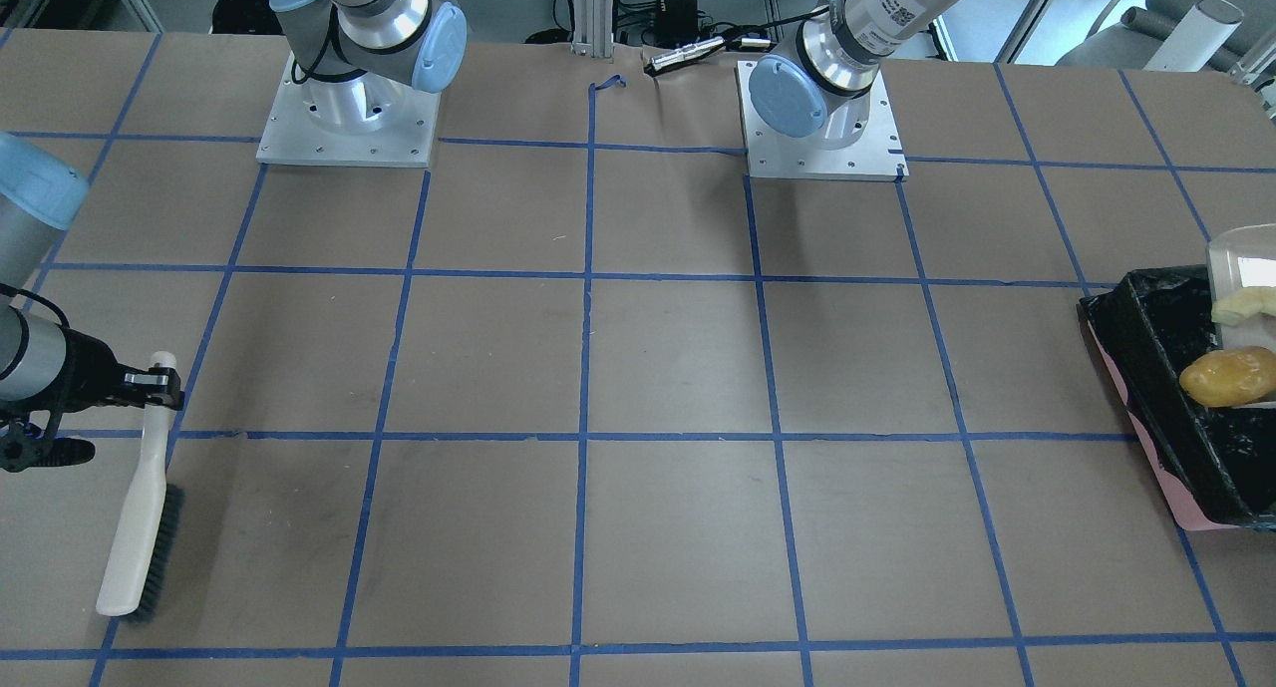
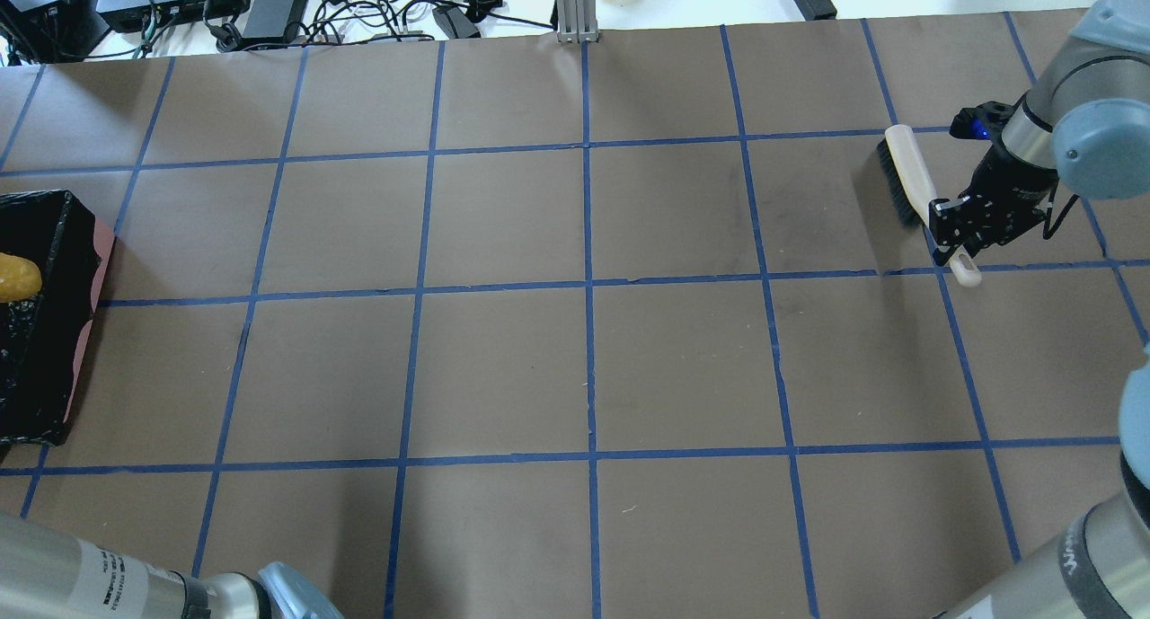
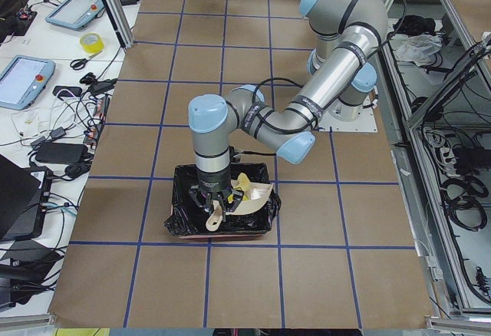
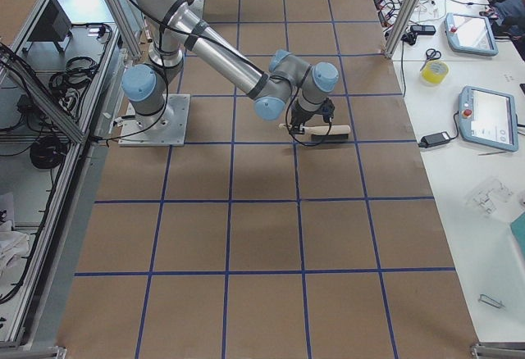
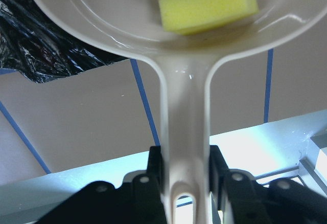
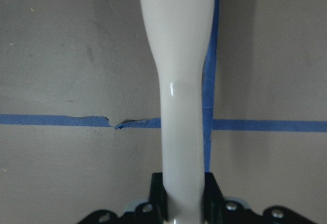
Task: Sweep and dump trash into bin
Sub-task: 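Tip the dustpan over the black bin with left gripper while right sets brush down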
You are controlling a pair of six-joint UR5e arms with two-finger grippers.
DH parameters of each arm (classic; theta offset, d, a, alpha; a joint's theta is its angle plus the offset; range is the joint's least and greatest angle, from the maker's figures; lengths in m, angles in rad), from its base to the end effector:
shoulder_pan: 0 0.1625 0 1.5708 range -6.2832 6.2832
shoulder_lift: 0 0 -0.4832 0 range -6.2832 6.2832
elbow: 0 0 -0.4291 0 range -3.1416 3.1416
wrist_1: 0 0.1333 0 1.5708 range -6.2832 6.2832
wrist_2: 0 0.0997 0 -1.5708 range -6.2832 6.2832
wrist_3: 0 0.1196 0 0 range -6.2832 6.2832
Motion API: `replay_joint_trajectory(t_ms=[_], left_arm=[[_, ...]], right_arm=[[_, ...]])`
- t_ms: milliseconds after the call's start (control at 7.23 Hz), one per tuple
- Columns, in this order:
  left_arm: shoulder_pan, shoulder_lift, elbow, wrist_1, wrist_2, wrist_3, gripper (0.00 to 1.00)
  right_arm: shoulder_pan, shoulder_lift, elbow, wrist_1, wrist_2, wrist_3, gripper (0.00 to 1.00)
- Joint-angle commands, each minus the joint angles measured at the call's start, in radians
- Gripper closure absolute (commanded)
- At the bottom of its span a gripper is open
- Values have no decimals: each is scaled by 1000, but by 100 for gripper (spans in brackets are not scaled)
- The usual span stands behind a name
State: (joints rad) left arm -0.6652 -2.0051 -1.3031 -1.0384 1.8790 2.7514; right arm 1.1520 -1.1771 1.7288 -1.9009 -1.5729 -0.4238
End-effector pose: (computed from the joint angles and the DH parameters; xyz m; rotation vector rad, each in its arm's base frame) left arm 0.5384 -0.5456 0.4589 2.1955 1.7632 0.5555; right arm -0.1313 -0.6221 0.2452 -0.0079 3.0373 0.3097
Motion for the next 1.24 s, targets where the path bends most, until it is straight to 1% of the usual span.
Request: replay_joint_trajectory(t_ms=[0,277,415,553,691,830,968,1106], left_arm=[[13,40,-112,131,-3,62,100],[16,49,-113,140,-6,83,100],[16,54,-107,147,2,115,100],[30,54,-107,179,2,117,100],[54,52,-104,184,-6,117,100],[52,55,-105,184,3,117,100],[46,60,-110,186,9,116,100],[42,68,-116,210,25,116,100]], right_arm=[[0,2,0,-1,1,0,57],[0,2,0,-1,1,0,55],[0,2,-2,-1,1,0,52],[0,1,-9,-3,2,0,41],[0,-6,-23,-18,-33,-4,30],[2,-22,-46,-33,-45,2,18],[5,-70,-66,-21,-45,2,0],[6,-137,-80,37,-47,2,0]])
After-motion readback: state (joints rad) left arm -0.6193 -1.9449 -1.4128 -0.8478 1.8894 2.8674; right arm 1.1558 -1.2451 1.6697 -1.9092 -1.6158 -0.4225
